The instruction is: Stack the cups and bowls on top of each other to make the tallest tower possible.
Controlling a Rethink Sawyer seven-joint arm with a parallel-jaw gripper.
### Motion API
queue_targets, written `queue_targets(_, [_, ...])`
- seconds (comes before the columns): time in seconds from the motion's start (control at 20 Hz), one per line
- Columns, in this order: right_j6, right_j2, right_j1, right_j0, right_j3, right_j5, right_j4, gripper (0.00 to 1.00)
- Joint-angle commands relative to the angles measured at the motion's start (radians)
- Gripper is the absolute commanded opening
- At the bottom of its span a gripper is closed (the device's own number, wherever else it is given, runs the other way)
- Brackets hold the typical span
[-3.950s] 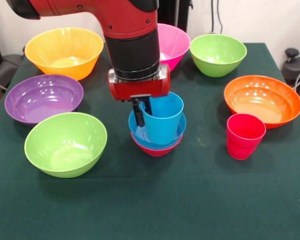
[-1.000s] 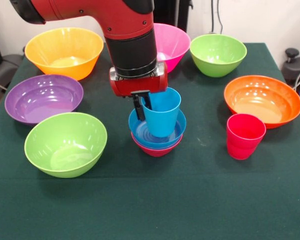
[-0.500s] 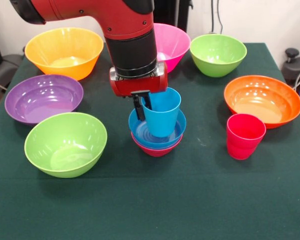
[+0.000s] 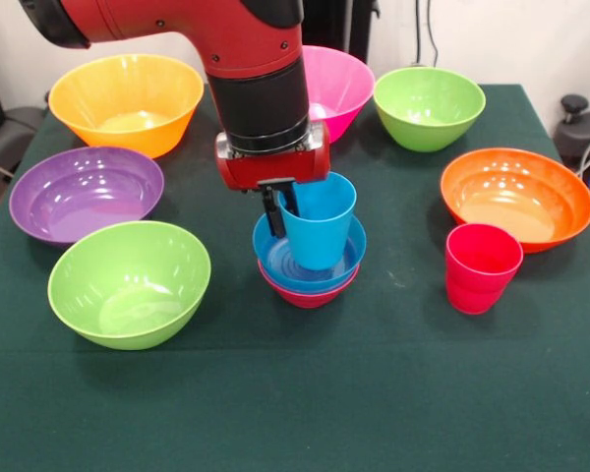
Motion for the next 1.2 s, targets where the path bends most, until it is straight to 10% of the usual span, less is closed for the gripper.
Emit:
queue_targets(0.05, [-0.242,0.001,0.055,0.003,-0.029,-0.055,-0.128,0.0])
queue_targets(1.2, [-0.259,0.028,0.084,-0.008,-0.076,-0.02,-0.149,0.0])
